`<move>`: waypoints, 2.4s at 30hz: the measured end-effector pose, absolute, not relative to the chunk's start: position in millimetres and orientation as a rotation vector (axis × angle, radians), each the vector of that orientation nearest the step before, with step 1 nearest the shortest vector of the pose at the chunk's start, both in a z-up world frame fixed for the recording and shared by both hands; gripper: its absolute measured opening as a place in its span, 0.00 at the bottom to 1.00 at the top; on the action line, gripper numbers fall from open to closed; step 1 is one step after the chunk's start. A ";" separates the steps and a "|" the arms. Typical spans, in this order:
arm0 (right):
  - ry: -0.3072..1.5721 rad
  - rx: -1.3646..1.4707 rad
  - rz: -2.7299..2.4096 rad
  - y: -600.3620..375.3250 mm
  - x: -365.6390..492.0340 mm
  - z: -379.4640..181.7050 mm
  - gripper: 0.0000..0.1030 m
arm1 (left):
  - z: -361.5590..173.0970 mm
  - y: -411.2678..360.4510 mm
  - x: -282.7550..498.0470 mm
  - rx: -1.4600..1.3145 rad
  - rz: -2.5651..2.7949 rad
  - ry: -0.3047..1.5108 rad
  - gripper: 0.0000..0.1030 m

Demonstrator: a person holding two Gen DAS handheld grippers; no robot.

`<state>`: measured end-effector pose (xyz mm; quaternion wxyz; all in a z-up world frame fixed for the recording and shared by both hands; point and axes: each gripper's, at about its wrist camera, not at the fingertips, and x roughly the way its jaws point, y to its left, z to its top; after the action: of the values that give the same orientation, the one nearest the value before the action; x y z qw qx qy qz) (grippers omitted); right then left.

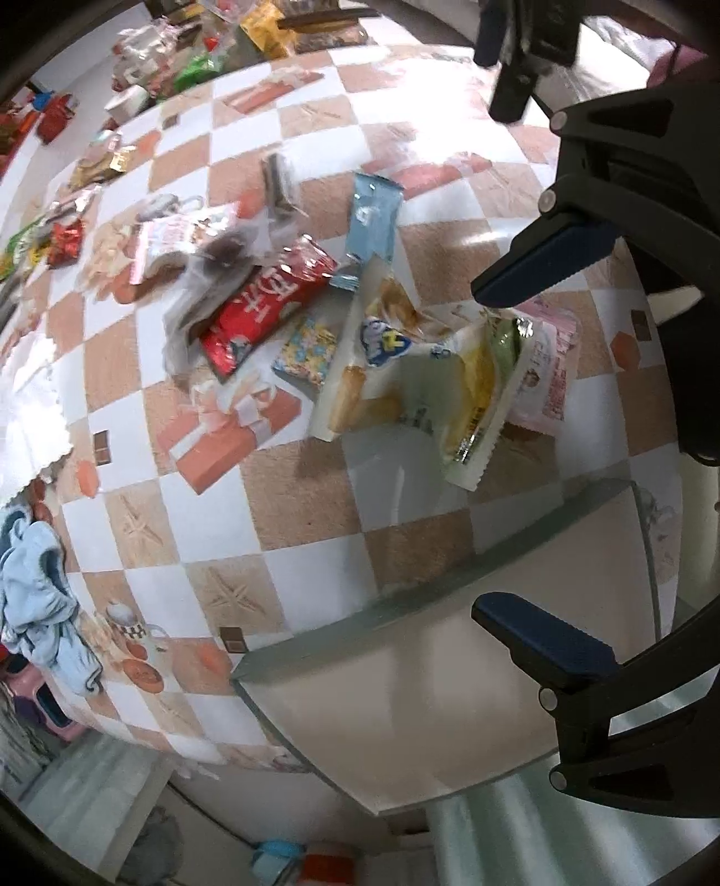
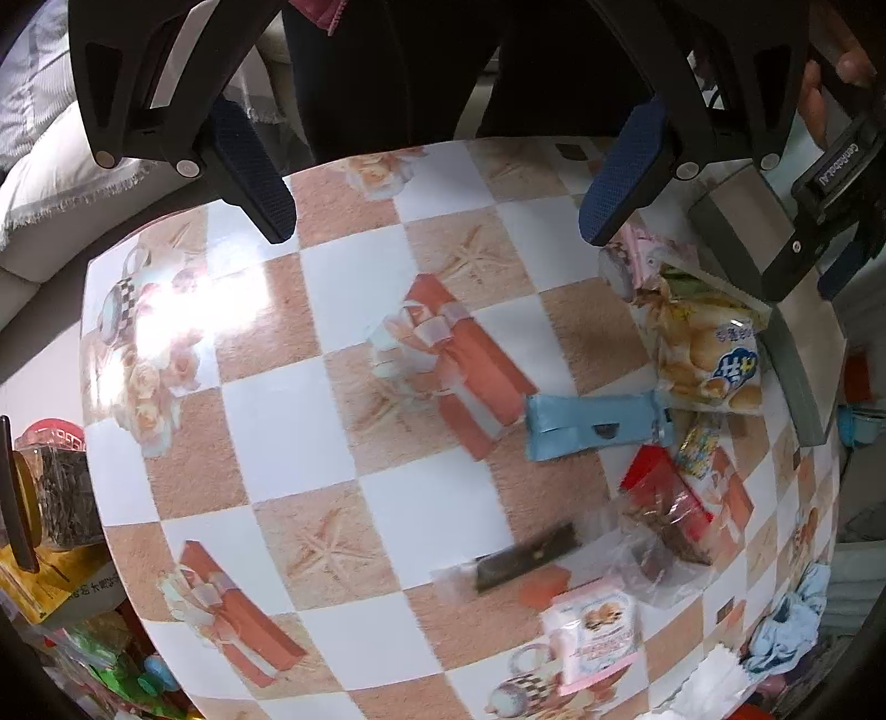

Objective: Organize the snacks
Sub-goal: 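Move both grippers toward the snack pile on the checkered table, then grasp the white-and-blue potato-stick bag with the right gripper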

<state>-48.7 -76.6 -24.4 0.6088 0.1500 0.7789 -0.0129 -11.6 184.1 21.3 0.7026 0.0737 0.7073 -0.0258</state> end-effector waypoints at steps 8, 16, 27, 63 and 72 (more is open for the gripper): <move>1.814 0.384 0.098 -11.3 -25.9 -29.1 1.00 | 33.5 250.2 -20.5 0.057 0.068 1.545 1.00; 1.800 0.425 0.127 60.7 1.1 -51.3 1.00 | 33.0 290.8 -41.6 0.039 0.133 1.556 1.00; 1.798 0.443 -0.067 18.7 -17.2 -76.1 1.00 | 26.3 280.4 -45.5 0.079 0.051 1.569 1.00; 1.877 0.347 -0.151 -85.5 -84.7 -86.1 1.00 | -36.2 140.3 33.2 0.348 -0.130 1.540 1.00; 1.843 0.111 -0.070 -69.9 -87.5 -80.7 1.00 | -64.2 128.4 45.7 0.390 -0.176 1.555 1.00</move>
<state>-87.5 -69.9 -80.7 0.6027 0.0479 0.7960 -0.0304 45.7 128.4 -64.2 0.6920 0.1743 0.6961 -0.0787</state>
